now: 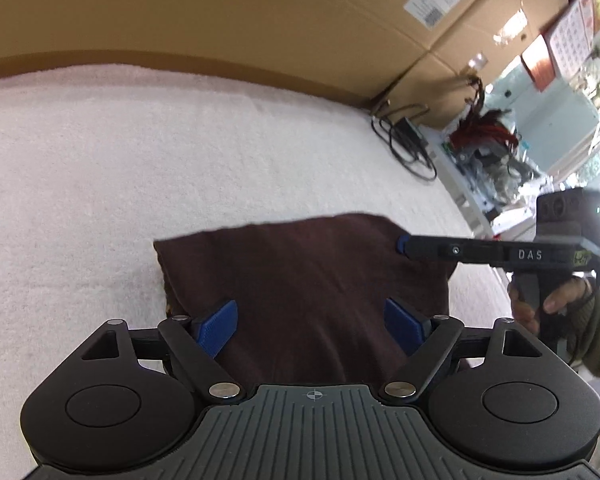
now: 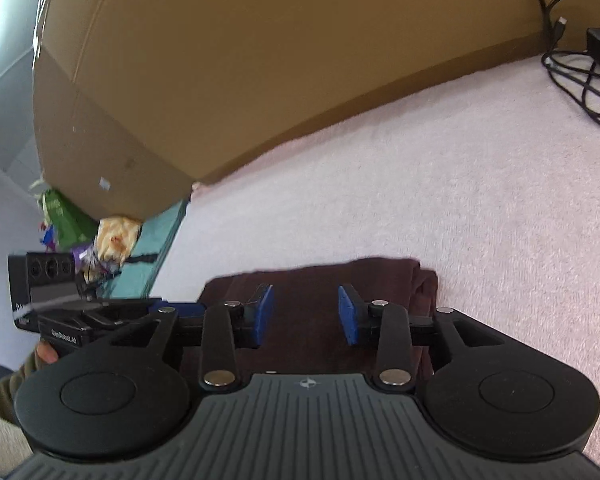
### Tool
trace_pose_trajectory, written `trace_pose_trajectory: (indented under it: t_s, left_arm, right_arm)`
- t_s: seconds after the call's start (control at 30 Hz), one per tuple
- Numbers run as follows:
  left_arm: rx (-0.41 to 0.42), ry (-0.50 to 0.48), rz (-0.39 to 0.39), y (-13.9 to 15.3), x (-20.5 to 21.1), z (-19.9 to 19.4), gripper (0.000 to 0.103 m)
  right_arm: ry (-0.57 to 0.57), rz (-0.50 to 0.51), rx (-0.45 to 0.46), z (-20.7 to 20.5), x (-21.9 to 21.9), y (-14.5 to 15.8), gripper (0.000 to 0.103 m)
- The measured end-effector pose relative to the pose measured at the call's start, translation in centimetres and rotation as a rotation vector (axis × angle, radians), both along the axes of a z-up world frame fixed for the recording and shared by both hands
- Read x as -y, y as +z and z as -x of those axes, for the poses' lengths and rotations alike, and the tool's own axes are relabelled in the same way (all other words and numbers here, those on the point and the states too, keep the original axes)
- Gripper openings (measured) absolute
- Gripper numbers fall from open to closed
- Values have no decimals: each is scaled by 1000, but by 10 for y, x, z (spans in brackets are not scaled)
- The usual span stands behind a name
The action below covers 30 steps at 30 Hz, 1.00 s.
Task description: Fold clothes
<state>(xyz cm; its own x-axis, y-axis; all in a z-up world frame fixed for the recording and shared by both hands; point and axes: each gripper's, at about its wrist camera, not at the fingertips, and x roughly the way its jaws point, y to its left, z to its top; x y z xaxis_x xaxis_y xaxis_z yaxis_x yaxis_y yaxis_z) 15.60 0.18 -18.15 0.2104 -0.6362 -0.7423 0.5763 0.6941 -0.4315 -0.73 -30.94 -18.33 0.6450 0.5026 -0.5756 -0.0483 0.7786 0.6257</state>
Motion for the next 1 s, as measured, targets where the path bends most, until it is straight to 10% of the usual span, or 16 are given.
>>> trace_pose_trajectory:
  t_s: [0.2, 0.33, 0.73, 1.0]
  left_arm:
    - [33, 59, -32, -10, -12, 6, 88]
    - [-28, 119, -79, 2, -28, 9, 88]
    - [20, -48, 42, 50, 11, 101, 89]
    - [81, -65, -107, 33, 49, 128, 90]
  right_arm:
    - [-69, -30, -32, 6, 12, -13, 31]
    - [-79, 24, -37, 16, 11, 9, 58]
    - [248, 54, -27, 91, -34, 51, 66]
    - [310, 117, -70, 108, -54, 41, 67]
